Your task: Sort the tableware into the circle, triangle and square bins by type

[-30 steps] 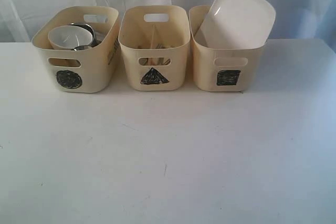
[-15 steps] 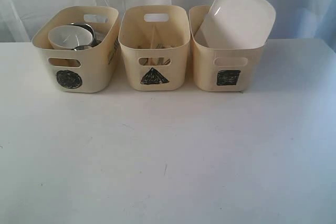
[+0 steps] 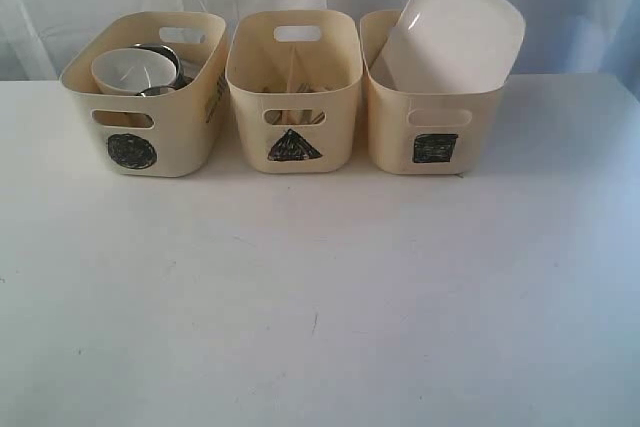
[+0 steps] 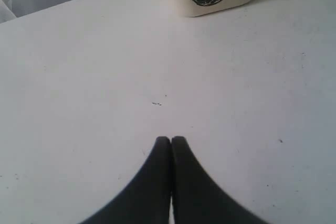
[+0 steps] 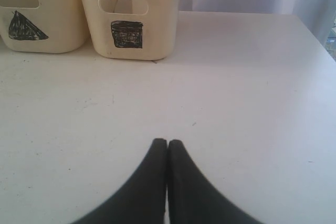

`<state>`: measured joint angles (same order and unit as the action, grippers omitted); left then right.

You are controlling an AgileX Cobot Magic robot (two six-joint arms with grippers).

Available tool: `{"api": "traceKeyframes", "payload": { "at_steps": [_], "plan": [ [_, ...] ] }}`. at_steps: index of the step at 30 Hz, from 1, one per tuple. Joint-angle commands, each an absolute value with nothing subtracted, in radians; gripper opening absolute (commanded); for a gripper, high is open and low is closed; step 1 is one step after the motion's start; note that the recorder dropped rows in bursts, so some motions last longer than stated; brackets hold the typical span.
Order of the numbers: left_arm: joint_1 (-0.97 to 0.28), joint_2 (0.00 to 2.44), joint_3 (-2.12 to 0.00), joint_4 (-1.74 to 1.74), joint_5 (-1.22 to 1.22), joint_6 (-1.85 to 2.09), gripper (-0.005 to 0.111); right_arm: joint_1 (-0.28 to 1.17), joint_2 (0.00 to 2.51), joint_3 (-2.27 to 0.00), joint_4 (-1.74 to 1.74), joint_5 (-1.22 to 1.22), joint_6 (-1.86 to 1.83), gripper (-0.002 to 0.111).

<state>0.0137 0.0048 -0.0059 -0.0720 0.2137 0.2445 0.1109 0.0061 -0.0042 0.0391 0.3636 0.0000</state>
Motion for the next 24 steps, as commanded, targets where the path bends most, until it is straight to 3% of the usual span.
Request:
{"api": "traceKeyframes", "payload": {
  "at_steps": [1, 24],
  "plan": [
    [0.018, 0.0, 0.0, -0.099, 0.213, 0.165, 0.0, 0.109, 0.0, 0.0, 0.032, 0.35, 0.0, 0.0],
    [0.018, 0.0, 0.0, -0.099, 0.215, 0.034, 0.0, 0.109, 0.0, 0.0, 0.032, 0.35, 0.0, 0.0]
  ]
}}
